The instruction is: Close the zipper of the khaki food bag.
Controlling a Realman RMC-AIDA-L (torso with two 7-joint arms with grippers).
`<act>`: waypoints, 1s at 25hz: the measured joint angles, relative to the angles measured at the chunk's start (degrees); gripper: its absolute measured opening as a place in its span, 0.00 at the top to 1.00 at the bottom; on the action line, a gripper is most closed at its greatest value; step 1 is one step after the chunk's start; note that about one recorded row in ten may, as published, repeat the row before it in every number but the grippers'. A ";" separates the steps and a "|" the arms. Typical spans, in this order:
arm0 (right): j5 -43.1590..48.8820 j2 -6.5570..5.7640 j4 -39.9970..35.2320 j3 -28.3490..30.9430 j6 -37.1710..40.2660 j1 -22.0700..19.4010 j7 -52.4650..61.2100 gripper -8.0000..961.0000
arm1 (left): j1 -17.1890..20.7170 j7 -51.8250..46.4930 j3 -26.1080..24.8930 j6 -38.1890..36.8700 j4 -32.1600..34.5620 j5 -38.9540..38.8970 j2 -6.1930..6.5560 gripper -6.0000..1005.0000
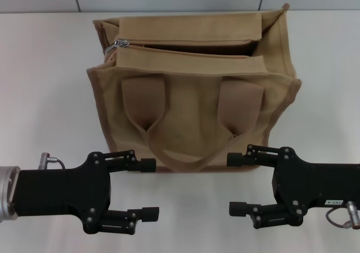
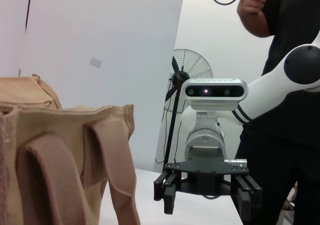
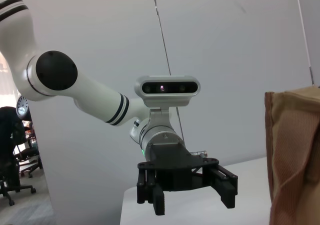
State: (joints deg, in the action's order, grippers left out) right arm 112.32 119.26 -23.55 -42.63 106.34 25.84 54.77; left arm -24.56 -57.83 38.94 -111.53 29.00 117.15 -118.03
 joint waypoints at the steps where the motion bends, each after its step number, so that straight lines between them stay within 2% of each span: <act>1: 0.00 0.00 0.00 0.00 0.00 0.00 0.00 0.15 | 0.00 0.00 0.00 0.00 0.00 0.00 0.00 0.20; 19: 0.00 0.00 -0.01 0.03 0.00 0.00 0.00 0.15 | -0.12 0.51 -0.29 -0.10 0.00 -0.05 0.08 0.21; 23: 0.00 0.00 0.00 0.07 -0.02 0.01 0.00 0.15 | 0.16 0.51 -1.40 -0.10 0.21 -0.07 0.47 0.21; 25: 0.00 0.00 0.00 0.09 -0.24 0.00 0.00 0.15 | 1.16 0.42 -3.42 -0.10 0.50 -0.09 1.73 0.21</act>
State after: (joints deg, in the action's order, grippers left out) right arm 112.32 119.26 -23.55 -42.53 106.10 25.84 54.77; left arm -23.40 -57.41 35.51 -111.63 29.50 117.06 -116.31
